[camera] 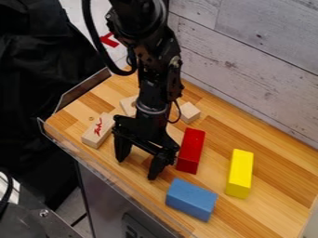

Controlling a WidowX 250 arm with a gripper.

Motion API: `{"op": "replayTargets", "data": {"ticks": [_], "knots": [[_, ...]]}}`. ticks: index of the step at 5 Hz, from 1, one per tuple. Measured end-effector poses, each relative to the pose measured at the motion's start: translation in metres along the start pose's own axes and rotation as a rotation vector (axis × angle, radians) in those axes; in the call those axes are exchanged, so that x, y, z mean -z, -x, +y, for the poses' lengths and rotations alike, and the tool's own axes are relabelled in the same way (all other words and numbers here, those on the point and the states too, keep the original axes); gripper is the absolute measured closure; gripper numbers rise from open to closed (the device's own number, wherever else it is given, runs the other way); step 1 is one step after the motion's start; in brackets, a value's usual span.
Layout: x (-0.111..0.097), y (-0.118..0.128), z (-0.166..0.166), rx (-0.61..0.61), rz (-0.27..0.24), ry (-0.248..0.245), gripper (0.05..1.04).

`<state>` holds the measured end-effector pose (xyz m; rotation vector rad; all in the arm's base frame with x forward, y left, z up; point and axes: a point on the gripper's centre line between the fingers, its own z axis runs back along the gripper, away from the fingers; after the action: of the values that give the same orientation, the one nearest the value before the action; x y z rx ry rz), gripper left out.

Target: Put the yellow block on top of the red block

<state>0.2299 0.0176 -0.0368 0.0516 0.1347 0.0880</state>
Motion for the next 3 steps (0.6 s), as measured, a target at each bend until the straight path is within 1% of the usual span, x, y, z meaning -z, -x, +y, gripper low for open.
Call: {"op": "replayTargets", "data": {"ticks": [1,2,3], "knots": [[0.0,0.001,-0.001,-0.005,0.005,0.004,0.084],[-0.028,0.011,-0.005,-0.015,-0.057,0.017,0.084],[-0.073,0.011,-0.022,0.032,-0.205,0.041,0.084]]}}
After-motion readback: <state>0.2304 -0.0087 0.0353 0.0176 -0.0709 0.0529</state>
